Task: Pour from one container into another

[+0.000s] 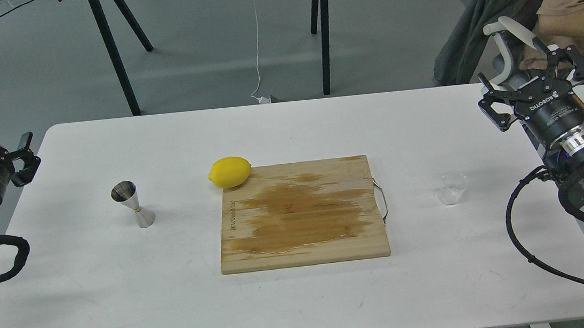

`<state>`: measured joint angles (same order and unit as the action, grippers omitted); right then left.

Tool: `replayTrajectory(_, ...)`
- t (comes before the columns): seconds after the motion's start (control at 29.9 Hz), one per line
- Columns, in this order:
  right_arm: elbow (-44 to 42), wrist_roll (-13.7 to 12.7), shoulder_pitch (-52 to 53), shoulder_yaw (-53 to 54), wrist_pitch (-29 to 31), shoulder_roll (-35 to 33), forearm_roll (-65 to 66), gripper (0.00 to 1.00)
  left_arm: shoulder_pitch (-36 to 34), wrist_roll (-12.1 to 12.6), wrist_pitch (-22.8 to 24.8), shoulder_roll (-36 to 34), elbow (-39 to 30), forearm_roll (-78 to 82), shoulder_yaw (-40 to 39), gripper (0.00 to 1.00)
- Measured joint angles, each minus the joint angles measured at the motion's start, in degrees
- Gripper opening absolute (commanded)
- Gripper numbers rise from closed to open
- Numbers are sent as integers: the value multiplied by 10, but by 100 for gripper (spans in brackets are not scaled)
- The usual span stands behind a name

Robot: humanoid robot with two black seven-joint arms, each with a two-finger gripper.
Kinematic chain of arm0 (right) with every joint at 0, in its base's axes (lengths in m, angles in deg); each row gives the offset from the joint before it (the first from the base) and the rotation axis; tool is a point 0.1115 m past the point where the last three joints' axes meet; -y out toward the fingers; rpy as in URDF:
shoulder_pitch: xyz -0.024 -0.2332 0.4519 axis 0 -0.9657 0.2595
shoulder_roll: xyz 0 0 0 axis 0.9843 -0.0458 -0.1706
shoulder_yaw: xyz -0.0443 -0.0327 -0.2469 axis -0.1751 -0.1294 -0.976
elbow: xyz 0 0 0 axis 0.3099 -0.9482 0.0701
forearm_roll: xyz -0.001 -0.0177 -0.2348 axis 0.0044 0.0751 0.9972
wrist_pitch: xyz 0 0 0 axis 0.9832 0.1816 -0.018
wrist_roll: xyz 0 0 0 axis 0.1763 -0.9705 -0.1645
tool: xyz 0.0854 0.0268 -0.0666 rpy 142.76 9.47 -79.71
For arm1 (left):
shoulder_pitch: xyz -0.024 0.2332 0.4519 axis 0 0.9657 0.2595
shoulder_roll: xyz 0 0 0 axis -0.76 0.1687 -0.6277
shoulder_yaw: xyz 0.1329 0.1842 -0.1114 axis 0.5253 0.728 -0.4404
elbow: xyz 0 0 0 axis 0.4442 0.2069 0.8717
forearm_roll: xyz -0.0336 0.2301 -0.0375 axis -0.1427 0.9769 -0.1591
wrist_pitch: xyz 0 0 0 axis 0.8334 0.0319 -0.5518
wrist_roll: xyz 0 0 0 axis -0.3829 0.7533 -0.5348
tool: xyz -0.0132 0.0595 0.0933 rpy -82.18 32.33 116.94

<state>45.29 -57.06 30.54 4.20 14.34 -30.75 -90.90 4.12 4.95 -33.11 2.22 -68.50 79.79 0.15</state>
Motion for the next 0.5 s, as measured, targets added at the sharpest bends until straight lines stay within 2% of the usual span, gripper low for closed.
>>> replayTrajectory(0.5, 0, 0, -1, 0, 0, 0, 0, 99, 0, 0, 0, -17, 17, -3, -9, 100)
